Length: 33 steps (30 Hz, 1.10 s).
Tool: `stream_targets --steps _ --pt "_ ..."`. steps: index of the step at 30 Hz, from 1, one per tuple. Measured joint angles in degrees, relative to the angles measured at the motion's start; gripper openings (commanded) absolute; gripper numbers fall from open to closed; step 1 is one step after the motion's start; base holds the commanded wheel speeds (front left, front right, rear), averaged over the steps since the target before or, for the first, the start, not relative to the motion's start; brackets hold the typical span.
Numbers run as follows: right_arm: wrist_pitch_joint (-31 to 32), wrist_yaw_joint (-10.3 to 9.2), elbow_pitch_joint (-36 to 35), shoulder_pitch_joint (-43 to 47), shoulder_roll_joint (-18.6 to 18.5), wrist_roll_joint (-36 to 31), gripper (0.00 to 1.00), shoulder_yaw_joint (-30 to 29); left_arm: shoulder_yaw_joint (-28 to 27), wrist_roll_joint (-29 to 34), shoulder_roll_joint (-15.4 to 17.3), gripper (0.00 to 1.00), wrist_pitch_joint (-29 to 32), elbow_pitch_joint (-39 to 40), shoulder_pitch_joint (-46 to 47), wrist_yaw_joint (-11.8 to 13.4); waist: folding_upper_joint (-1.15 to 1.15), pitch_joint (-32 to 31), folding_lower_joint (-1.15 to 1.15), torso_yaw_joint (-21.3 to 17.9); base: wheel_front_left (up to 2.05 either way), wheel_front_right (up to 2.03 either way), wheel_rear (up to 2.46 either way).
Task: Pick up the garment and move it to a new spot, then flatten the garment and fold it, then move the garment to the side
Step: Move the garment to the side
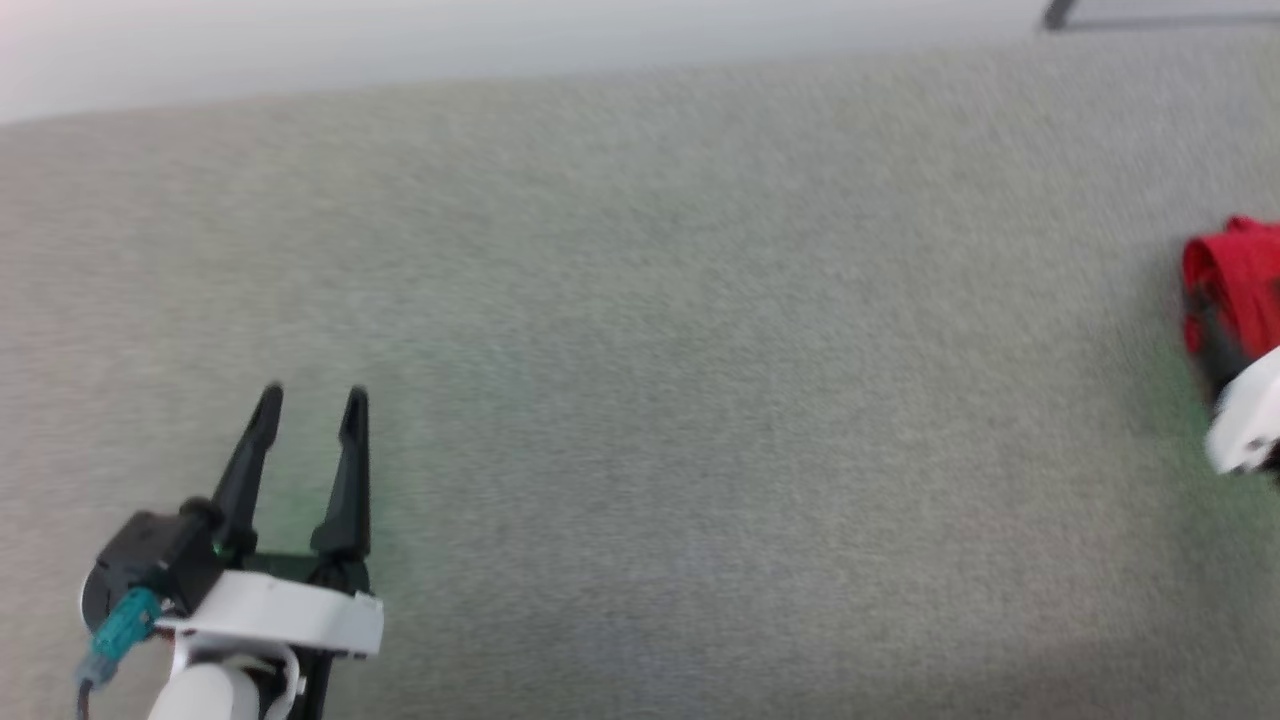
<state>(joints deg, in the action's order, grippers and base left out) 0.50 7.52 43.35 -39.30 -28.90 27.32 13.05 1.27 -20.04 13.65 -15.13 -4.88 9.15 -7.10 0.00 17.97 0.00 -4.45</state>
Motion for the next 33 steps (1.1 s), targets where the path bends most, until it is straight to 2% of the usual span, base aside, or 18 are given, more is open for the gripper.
stream_targets --steps 6,13,22,33 --pt "-2.55 0.0 -5.92 5.99 2.92 3.72 1.0 4.12 -1.7 0.47 -0.3 1.0 0.01 -3.74 -2.4 -0.07 0.0 -4.59 0.0 3.84 0.0 0.0 0.0" --pt "-9.35 0.0 -11.16 12.98 6.09 4.77 1.0 3.23 -2.78 1.6 0.0 1.0 0.0 -5.42 -5.14 -0.21 0.0 -9.79 0.0 7.9 0.0 0.0 0.0" --pt "-14.65 0.0 -18.86 25.12 9.0 1.69 1.0 -2.56 -1.18 2.34 -0.2 1.0 0.0 -6.24 -8.75 -0.22 0.0 -16.0 0.0 11.91 0.0 0.0 0.0" --pt "-14.52 0.0 -33.22 39.93 16.12 -4.5 1.0 -11.05 -1.37 1.63 -0.21 1.0 0.0 -3.94 -11.86 -0.29 0.0 -19.88 0.0 14.95 0.0 0.0 0.0"
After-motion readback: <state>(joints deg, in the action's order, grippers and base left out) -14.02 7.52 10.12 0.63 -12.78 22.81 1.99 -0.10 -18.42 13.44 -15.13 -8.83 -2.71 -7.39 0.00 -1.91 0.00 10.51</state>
